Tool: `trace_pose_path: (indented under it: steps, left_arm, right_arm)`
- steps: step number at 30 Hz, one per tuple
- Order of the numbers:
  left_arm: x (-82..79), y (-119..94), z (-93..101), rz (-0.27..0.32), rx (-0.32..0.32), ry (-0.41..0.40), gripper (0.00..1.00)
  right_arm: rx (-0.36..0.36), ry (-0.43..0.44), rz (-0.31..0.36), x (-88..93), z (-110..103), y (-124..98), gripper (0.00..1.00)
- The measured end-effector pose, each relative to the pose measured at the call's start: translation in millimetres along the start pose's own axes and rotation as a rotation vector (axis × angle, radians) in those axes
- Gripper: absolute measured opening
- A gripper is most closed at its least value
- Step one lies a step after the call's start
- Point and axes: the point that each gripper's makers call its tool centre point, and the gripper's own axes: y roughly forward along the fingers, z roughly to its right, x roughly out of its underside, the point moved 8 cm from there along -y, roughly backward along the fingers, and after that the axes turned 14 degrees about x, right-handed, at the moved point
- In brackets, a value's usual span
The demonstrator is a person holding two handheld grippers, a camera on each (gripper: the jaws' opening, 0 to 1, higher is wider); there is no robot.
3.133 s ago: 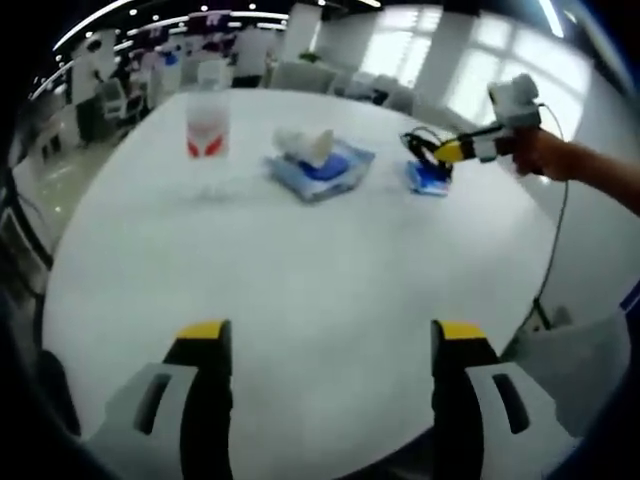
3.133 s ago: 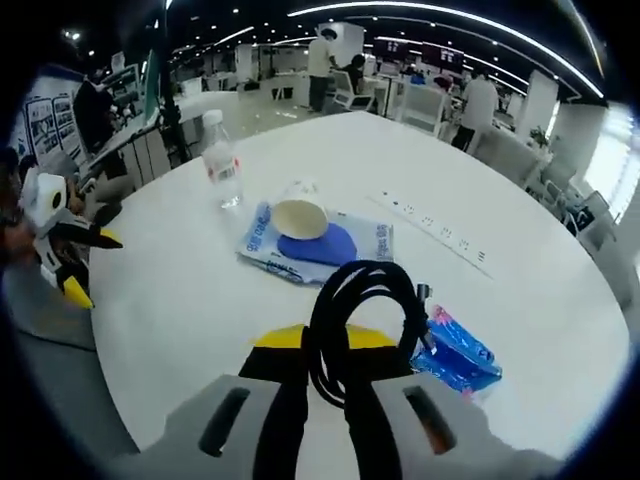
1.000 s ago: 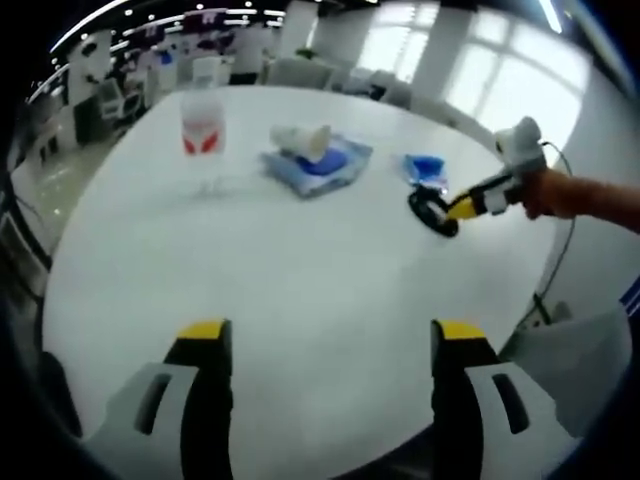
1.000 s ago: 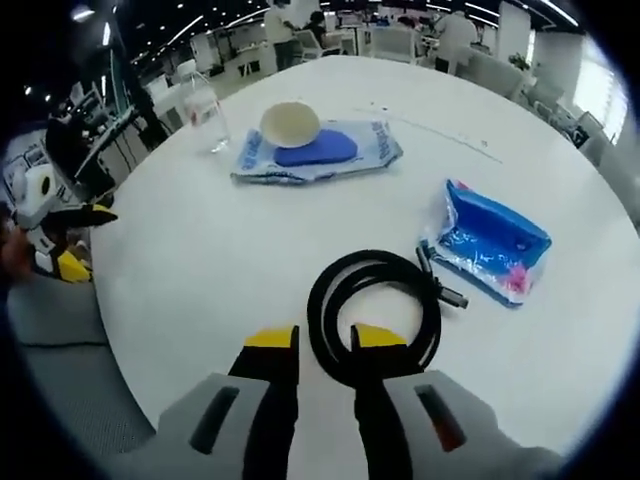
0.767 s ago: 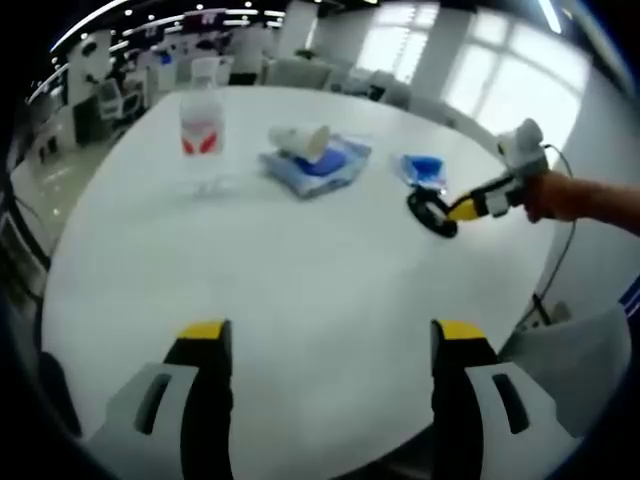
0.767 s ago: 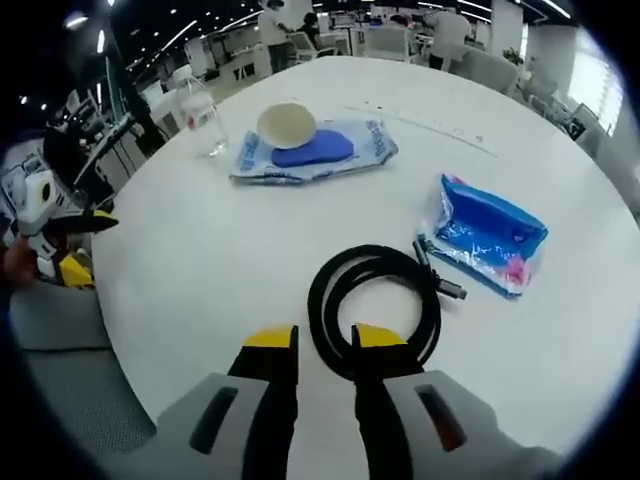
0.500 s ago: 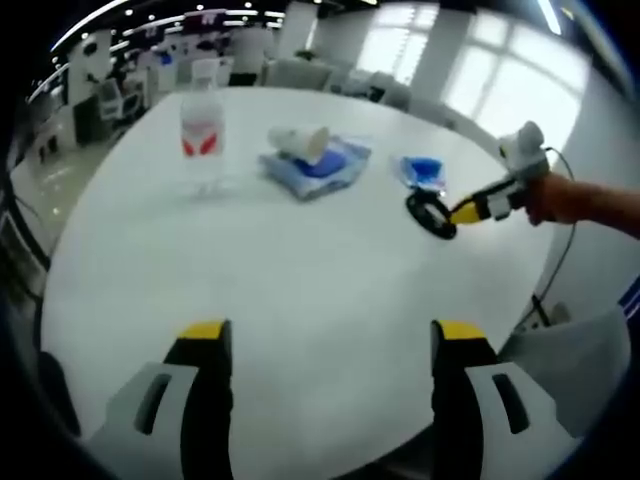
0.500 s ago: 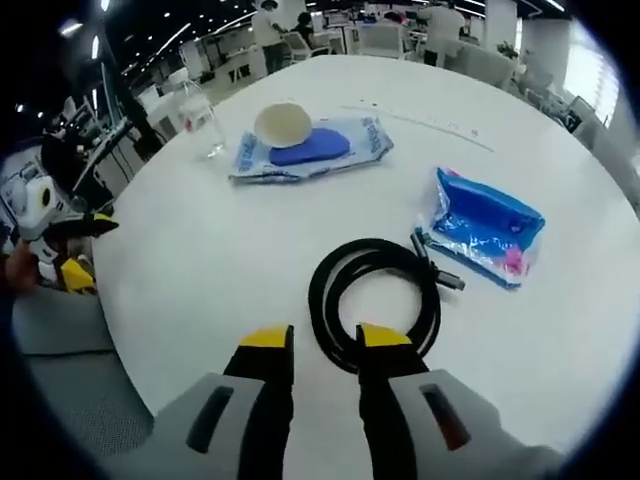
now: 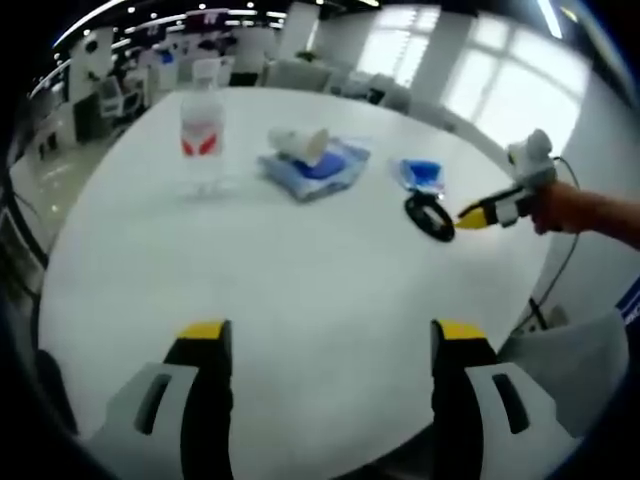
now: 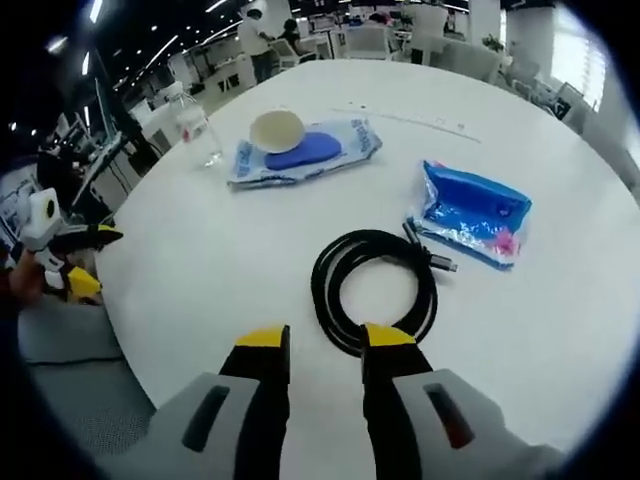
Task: Arrange the tabletop items into an orderly group along one side of the table until the central work area is clear of visible clutter.
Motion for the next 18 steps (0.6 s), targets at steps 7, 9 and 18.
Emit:
trace_pose_path:
  steps: [7,9,18]
  left_arm:
    - [-0.3,1.2,1.6,0.002,0.011,0.008,0.79]
    - [-1.2,1.8,3.0,0.005,0.015,0.019,0.79]
    - [-0.4,1.7,4.2,0.009,0.020,0.025,0.79]
  right_arm:
    - [-0.003,0.077,0.019,10.5,-0.9,-9.2,0.32]
    - [0.001,0.091,0.027,13.2,-0.2,-10.6,0.33]
    - [-0.002,0.169,0.055,23.1,0.8,-22.8,0.37]
